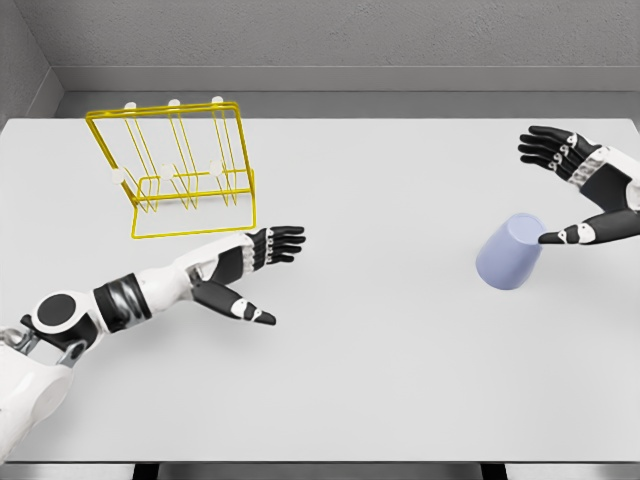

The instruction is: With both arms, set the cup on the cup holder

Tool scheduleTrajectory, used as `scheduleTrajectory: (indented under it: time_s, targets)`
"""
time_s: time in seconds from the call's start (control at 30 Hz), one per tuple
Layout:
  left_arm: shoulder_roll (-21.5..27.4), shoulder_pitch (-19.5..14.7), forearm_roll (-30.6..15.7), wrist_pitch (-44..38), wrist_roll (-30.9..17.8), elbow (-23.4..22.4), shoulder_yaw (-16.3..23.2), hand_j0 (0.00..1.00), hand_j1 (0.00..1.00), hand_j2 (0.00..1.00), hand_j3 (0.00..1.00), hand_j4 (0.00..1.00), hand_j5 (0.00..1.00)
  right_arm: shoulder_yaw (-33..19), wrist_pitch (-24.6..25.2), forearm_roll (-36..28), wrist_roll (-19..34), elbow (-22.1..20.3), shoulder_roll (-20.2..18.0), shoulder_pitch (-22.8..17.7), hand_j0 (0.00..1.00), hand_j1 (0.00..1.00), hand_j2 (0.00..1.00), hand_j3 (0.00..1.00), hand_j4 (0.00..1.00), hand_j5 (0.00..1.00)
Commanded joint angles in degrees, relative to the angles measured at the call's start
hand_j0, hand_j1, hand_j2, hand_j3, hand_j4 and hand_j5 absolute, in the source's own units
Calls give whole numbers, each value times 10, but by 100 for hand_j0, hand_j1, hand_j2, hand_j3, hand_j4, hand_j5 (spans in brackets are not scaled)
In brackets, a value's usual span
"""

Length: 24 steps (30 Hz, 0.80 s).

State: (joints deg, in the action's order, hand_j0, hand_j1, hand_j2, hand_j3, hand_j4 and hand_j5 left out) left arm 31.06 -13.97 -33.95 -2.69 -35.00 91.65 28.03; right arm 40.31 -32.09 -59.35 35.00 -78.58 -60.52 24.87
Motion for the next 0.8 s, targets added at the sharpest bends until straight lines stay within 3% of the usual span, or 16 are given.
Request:
scheduleTrajectory:
  time_s: [0.0,0.23,0.37,0.77]
  targets:
    - [-3,0,-3,1,0,-2,0,100,100,100,100,100,100,-2,-1,0,0,-2,0,0,100,100,100,100,100,100]
    - [4,-1,-5,-1,0,-13,-1,100,100,100,100,100,100,-4,-2,3,0,8,-6,1,100,100,100,100,100,100]
    - [0,-2,-6,1,0,-21,-4,100,100,100,100,100,100,-3,-2,0,0,53,-5,-6,100,100,100,100,100,100]
    - [-4,-3,-5,2,0,-67,-6,100,100,100,100,100,100,1,0,0,0,90,28,-45,100,100,100,100,100,100]
